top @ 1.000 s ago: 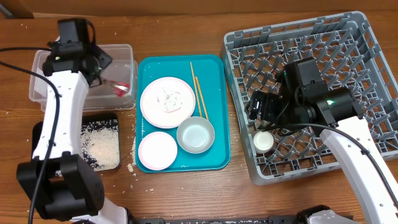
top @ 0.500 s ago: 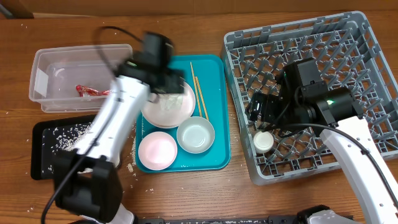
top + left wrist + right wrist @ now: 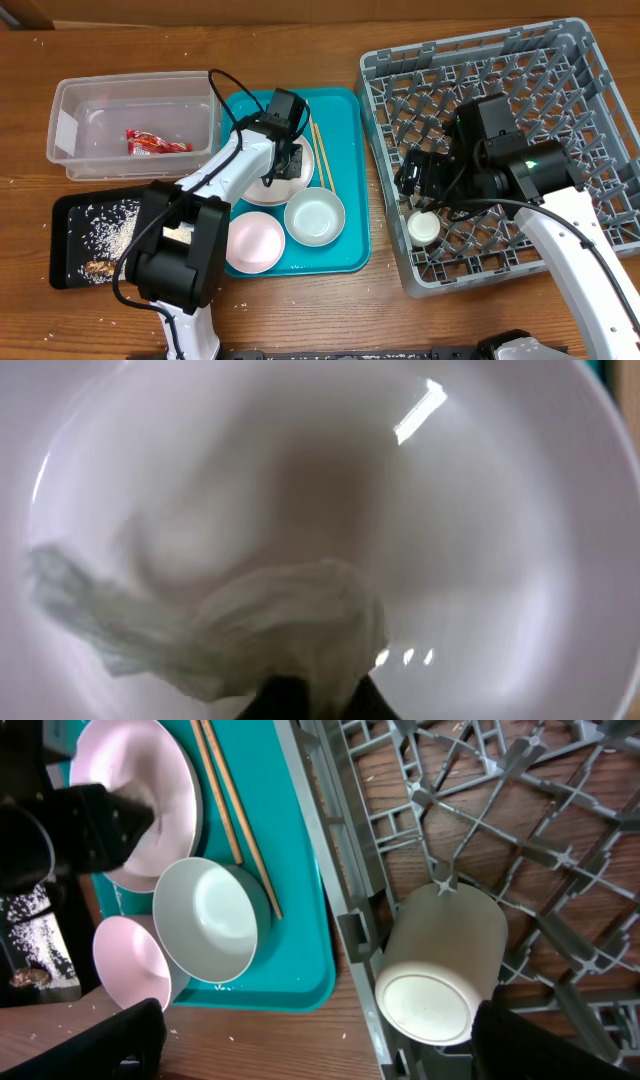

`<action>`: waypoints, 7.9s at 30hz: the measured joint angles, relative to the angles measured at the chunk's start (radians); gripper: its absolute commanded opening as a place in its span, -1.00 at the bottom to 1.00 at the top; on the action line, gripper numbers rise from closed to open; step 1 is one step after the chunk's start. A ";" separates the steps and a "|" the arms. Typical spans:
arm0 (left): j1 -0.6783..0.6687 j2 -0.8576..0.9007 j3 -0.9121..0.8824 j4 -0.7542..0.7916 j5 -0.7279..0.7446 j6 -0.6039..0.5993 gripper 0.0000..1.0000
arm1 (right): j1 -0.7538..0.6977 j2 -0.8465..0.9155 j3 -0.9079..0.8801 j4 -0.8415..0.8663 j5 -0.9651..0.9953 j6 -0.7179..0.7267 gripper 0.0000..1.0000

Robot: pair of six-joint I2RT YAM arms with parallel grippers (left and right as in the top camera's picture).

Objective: Sort waste into correct bins and load items into the dishwasher

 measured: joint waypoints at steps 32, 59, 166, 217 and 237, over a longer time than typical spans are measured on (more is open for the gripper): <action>0.475 -0.265 0.383 -0.589 0.175 -0.001 0.87 | 0.000 0.000 0.000 -0.002 0.000 0.000 1.00; 0.161 -0.975 0.275 -0.421 0.125 0.092 1.00 | 0.000 0.000 -0.001 -0.003 0.000 0.000 1.00; 0.175 -1.964 -1.331 0.675 0.299 0.170 1.00 | 0.414 0.474 -0.033 0.373 0.301 0.086 0.13; 0.176 -1.964 -1.332 0.675 0.299 0.170 1.00 | 0.093 0.570 0.121 0.052 1.514 0.132 -0.92; 0.175 -1.963 -1.332 0.675 0.299 0.170 1.00 | 0.290 0.531 0.518 -0.128 0.663 0.189 -0.08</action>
